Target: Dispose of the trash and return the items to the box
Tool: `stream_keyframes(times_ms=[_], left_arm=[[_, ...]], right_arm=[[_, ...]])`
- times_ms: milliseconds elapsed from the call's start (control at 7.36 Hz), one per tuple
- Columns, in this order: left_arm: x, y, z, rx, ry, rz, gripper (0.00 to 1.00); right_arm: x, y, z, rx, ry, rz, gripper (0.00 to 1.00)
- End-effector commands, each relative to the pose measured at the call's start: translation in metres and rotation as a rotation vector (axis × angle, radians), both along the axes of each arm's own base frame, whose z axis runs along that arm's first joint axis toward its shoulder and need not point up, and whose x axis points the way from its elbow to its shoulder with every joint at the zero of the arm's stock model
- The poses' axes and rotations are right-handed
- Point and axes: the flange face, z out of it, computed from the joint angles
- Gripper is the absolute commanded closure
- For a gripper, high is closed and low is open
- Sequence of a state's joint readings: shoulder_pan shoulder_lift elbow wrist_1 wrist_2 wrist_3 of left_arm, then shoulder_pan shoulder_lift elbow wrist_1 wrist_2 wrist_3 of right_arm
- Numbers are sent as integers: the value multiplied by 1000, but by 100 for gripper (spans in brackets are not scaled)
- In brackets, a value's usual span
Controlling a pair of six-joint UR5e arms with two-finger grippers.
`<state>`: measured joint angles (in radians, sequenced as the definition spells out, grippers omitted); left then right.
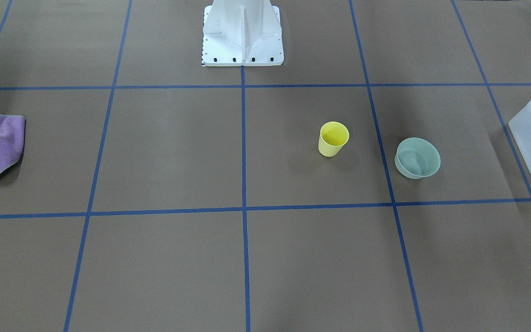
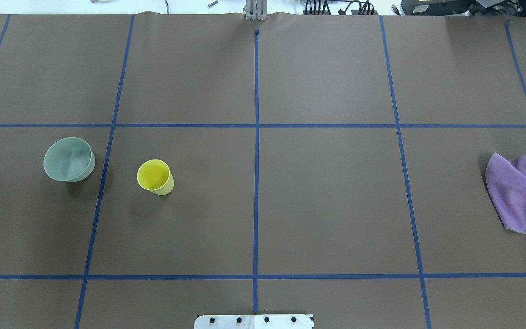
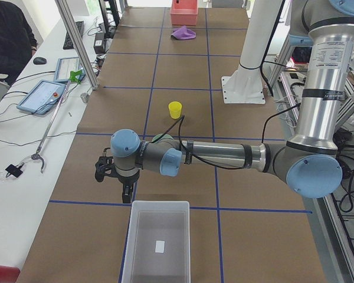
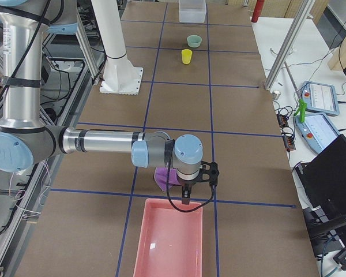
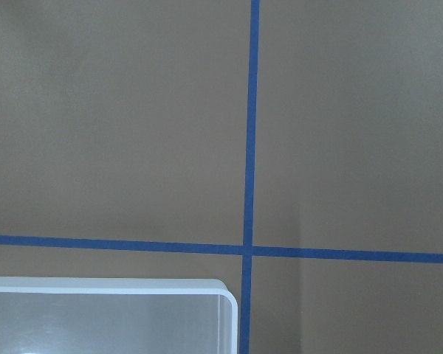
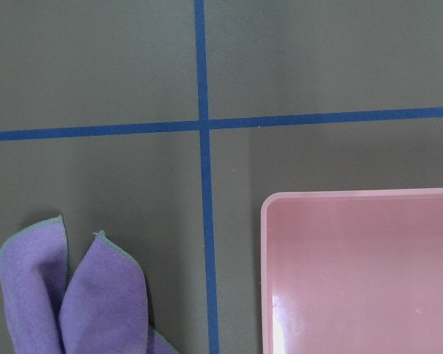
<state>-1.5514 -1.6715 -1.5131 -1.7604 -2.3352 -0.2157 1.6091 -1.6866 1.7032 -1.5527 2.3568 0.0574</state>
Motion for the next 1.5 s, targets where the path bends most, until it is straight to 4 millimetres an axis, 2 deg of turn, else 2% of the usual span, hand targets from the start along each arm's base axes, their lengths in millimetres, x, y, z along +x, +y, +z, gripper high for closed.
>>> stream_keyframes(times_ms=[0, 408, 544, 1359], left_arm=[[1, 1, 2, -2, 9, 8, 2], [1, 2, 4, 0, 3, 8, 2], [0, 2, 4, -1, 1, 7, 2], [0, 1, 2, 6, 1, 8, 2]], right_arm=[[-1, -1, -5, 1, -10, 7, 0], [-1, -1, -7, 0, -17, 11, 0], [-2, -1, -20, 13, -32, 11, 0], [-2, 0, -21, 15, -27, 11, 0]])
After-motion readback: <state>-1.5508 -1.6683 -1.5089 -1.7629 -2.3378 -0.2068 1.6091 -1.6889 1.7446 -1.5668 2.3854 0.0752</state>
